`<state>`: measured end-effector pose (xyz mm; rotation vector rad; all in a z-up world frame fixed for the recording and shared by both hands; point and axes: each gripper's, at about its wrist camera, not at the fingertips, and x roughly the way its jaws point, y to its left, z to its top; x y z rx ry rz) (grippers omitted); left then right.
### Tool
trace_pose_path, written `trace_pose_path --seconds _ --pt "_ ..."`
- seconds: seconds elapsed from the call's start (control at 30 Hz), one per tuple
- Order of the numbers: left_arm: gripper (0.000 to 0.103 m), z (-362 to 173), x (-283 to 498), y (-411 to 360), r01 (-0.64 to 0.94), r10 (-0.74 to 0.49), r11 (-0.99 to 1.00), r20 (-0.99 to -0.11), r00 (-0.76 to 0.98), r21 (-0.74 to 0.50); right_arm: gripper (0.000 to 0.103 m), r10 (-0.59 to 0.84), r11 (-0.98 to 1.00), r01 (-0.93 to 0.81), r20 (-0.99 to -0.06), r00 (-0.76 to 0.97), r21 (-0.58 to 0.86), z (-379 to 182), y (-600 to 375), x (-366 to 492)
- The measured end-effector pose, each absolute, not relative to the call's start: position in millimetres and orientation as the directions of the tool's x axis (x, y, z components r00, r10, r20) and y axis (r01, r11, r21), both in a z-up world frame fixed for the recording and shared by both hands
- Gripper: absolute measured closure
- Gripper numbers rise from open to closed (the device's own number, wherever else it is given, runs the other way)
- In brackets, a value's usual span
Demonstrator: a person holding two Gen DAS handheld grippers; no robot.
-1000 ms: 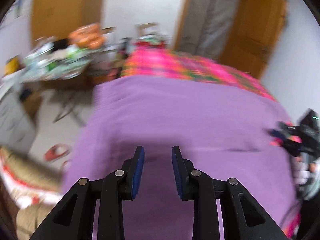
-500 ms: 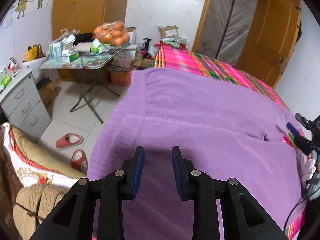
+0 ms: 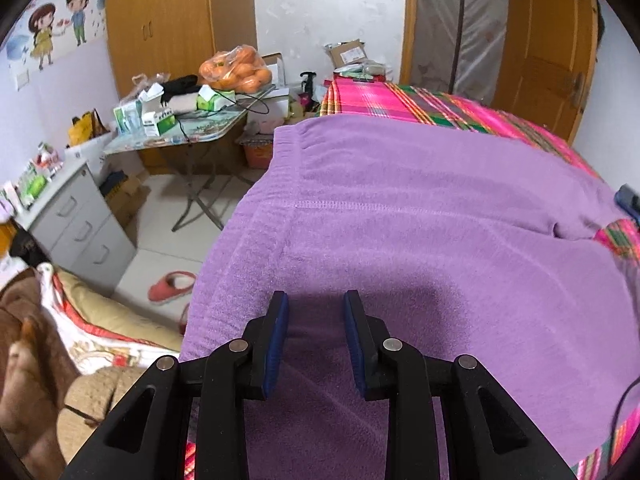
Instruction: Fold clothes
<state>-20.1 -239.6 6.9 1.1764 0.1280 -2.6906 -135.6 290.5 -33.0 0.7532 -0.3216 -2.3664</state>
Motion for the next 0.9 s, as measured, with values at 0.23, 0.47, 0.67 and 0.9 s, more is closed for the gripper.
trace_pose_path --seconds 0.23,0.47,0.67,0.9 --pt "0.073 8 -23 -231 0.241 -0.205 -0.969 -0.738 -0.643 0.059 0.082 -0.530 -0.848 0.437 -0.504 -0.681 0.301 -32 285 -130" --pt "0.073 24 -35 -207 0.227 -0.142 -0.974 -0.744 -0.653 -0.014 0.081 -0.493 -0.869 0.416 -0.529 -0.691 0.268 -36 283 -131" --pt "0.073 36 -67 -166 0.150 -0.090 -0.988 -0.730 -0.677 -0.018 0.081 -0.502 -0.865 0.409 -0.538 -0.677 0.292 -39 287 -134" --pt "0.073 21 -100 -143 0.106 -0.057 -0.994 -0.755 -0.653 -0.017 0.081 -0.534 -0.845 0.371 -0.561 -0.633 0.385 -50 298 -148"
